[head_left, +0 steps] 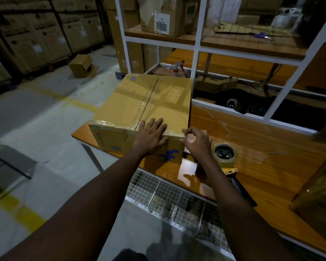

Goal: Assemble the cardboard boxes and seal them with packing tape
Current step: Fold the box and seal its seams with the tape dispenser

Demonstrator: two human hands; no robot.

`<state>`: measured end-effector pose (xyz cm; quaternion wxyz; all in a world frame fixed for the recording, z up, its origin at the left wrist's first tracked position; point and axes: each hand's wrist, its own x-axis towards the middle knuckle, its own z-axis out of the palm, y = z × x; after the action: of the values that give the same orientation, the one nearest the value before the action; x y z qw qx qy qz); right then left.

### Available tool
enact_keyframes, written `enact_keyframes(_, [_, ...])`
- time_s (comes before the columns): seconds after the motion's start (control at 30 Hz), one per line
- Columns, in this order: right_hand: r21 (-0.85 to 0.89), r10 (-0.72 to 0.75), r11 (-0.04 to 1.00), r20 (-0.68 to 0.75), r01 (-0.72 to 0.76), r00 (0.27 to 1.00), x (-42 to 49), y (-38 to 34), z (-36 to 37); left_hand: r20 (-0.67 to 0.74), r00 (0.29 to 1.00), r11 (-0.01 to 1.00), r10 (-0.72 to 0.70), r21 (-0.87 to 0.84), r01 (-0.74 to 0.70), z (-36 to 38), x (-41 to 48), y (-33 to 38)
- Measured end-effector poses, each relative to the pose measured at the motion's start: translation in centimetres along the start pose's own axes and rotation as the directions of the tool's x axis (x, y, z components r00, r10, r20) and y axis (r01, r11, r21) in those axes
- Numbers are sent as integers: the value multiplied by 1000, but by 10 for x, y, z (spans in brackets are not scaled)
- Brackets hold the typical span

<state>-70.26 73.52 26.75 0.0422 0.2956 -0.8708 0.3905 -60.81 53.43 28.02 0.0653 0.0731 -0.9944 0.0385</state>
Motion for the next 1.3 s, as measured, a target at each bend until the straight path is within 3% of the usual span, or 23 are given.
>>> enact_keyframes(0.2, [-111,-36,994,-121,22,992,2,-10,11,17,1000,1000,4,8,-5,2,0,-2])
enact_keyframes(0.4, [-132,-61,990,-156,40,986,1,-7,18,47,997,998,58,-4,-58,0,-1,-19])
enact_keyframes(0.77, [-224,32,971,-235,-87,971,-11,-25,28,32,992,992,-125,-21,125,1,-43,-179])
enact_keyframes(0.83, [-202,65,972,-276,-124,959,-14,-32,32,25,987,984,-158,-74,159,5,-50,-207])
enact_keyframes(0.9, [-138,102,979,-309,-150,946,-16,-37,36,53,983,954,-178,-235,185,12,-55,-229])
enact_keyframes(1.17, [52,334,936,-437,-347,835,-26,-72,61,-65,991,773,-120,-632,52,23,-71,-255])
enact_keyframes(1.3, [-12,393,906,-344,-422,853,-49,-107,84,-201,951,731,-234,-681,36,29,-91,-242])
